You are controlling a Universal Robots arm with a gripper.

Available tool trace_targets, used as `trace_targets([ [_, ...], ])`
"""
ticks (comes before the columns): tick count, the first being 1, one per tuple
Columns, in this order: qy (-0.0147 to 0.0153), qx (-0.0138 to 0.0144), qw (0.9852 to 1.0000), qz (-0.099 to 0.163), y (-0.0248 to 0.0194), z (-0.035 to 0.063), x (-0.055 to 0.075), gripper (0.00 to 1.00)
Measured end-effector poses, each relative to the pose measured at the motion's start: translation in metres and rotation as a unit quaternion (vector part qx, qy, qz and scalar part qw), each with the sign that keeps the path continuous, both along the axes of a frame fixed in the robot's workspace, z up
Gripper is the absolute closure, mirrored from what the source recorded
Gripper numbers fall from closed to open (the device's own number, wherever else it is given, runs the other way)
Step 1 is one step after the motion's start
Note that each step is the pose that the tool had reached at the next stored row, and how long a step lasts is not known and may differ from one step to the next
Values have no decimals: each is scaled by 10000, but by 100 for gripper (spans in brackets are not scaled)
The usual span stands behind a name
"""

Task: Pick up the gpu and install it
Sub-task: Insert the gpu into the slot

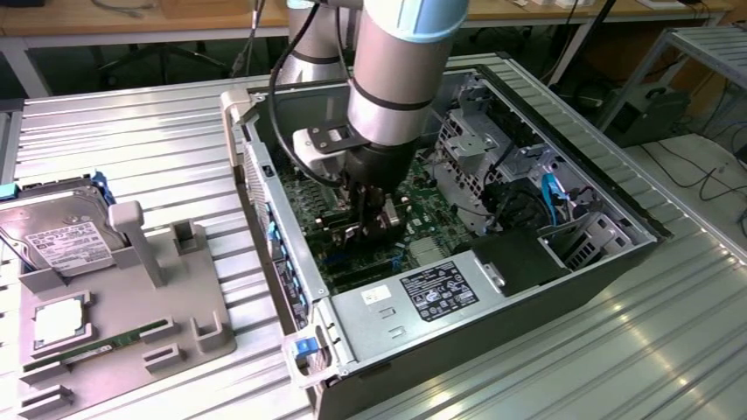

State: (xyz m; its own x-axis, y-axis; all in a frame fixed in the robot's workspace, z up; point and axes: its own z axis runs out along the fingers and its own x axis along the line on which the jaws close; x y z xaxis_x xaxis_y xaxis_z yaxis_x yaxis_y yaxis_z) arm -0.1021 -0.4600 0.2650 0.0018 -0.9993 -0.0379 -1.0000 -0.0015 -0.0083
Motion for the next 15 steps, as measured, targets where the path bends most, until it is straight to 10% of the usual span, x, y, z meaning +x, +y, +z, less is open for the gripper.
trace_targets([
  [7,-40,0,10000,18,8,283,1,64],
  [15,-49,0,10000,19,8,305,0,85],
])
